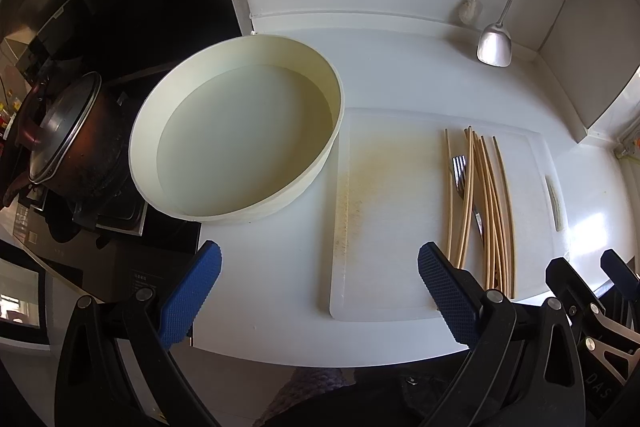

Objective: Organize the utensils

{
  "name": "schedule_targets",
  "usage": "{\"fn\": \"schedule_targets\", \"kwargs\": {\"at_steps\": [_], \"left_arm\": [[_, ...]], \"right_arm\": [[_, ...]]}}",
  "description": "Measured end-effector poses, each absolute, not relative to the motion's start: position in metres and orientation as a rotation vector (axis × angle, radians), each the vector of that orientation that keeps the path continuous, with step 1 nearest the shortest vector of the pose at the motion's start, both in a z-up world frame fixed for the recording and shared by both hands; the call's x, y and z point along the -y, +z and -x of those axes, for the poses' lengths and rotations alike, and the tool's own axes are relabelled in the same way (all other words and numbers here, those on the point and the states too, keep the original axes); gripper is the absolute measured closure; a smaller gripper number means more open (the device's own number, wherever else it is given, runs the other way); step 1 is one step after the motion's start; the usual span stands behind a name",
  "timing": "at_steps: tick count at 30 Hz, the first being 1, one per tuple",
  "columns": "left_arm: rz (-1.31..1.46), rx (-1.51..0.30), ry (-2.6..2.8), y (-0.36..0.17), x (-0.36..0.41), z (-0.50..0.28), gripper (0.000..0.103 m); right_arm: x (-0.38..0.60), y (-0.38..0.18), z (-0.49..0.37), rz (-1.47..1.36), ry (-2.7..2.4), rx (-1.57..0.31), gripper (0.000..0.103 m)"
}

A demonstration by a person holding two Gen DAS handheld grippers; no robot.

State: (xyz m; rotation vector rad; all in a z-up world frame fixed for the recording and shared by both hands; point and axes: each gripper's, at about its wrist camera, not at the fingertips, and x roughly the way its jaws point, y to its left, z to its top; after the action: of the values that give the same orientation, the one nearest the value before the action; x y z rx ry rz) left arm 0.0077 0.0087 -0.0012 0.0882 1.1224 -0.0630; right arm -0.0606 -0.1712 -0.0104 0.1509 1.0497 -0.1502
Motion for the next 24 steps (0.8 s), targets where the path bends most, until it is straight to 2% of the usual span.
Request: {"fn": "schedule_targets", "kwargs": {"at_steps": [24], "left_arm": [[-0.092, -1.116, -0.064, -0.0014, -0.0073, -0.0033, 0.006]], "right_arm": [[0.1724, -0.0095, 0.061, -0.153, -0.151, -1.047, 0.009]]}}
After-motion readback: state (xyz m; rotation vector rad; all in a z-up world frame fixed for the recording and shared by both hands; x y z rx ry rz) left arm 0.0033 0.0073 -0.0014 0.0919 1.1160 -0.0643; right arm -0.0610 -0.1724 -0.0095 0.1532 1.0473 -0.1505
